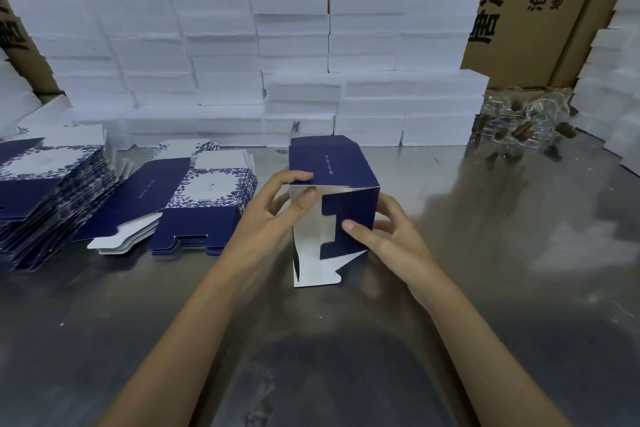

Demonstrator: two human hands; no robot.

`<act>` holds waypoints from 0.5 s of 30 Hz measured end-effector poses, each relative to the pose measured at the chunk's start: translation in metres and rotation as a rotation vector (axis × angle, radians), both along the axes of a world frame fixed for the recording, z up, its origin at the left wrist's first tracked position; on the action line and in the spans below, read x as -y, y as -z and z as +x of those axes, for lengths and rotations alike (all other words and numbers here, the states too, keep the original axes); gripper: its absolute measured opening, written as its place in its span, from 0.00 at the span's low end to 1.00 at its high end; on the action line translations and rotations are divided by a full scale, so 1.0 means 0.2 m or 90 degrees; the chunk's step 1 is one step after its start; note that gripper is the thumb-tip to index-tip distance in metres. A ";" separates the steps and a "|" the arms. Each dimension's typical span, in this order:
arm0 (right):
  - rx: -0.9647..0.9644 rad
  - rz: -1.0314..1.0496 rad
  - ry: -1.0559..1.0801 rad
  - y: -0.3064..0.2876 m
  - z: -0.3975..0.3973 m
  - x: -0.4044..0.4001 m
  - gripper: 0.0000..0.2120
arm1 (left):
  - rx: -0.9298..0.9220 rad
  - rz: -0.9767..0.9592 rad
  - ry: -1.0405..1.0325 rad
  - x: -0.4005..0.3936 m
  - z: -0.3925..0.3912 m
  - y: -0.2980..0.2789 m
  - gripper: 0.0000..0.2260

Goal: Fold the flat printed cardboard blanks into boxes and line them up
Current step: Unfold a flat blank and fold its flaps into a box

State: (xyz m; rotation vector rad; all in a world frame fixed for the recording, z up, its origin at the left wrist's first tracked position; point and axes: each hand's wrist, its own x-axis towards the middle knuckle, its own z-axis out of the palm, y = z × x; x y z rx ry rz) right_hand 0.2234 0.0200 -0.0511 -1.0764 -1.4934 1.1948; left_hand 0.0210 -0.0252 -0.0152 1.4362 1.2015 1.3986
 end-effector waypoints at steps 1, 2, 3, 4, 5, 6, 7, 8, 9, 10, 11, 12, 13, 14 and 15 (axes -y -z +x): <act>0.034 0.022 0.029 0.01 -0.02 -0.01 0.25 | 0.010 0.004 0.008 0.00 0.00 0.00 0.19; 0.063 0.046 0.052 0.02 -0.03 -0.01 0.24 | 0.022 0.010 0.012 0.00 0.01 0.00 0.17; 0.088 0.068 0.066 0.03 -0.04 -0.01 0.23 | 0.034 0.016 0.007 0.00 0.01 0.00 0.16; 0.112 0.084 0.073 0.04 -0.04 -0.01 0.23 | 0.042 0.024 -0.005 -0.01 0.02 0.00 0.16; 0.137 0.092 0.076 0.04 -0.04 -0.01 0.22 | 0.044 0.034 -0.023 -0.02 0.02 0.00 0.17; 0.163 0.092 0.075 0.03 -0.04 -0.01 0.22 | 0.042 0.045 -0.043 -0.02 0.04 0.00 0.18; 0.188 0.089 0.072 0.02 -0.03 -0.01 0.22 | 0.038 0.056 -0.062 -0.03 0.05 0.00 0.17; 0.216 0.085 0.069 0.01 -0.01 -0.02 0.22 | 0.033 0.065 -0.078 -0.03 0.06 0.00 0.16; 0.251 0.081 0.066 0.01 0.01 -0.02 0.22 | 0.032 0.072 -0.089 -0.04 0.07 0.00 0.16; 0.292 0.078 0.062 0.00 0.03 -0.03 0.21 | 0.034 0.079 -0.095 -0.04 0.07 0.00 0.16; 0.334 0.077 0.054 0.00 0.05 -0.04 0.19 | 0.033 0.087 -0.096 -0.05 0.07 0.01 0.15; 0.370 0.077 0.042 0.01 0.07 -0.04 0.18 | 0.031 0.092 -0.095 -0.05 0.06 0.01 0.16; 0.396 0.079 0.028 0.01 0.08 -0.04 0.18 | 0.030 0.095 -0.091 -0.06 0.06 0.02 0.16; 0.413 0.084 0.015 0.01 0.09 -0.04 0.19 | 0.028 0.097 -0.087 -0.06 0.05 0.02 0.16; 0.421 0.092 0.007 0.02 0.09 -0.04 0.20 | 0.025 0.101 -0.085 -0.06 0.05 0.03 0.16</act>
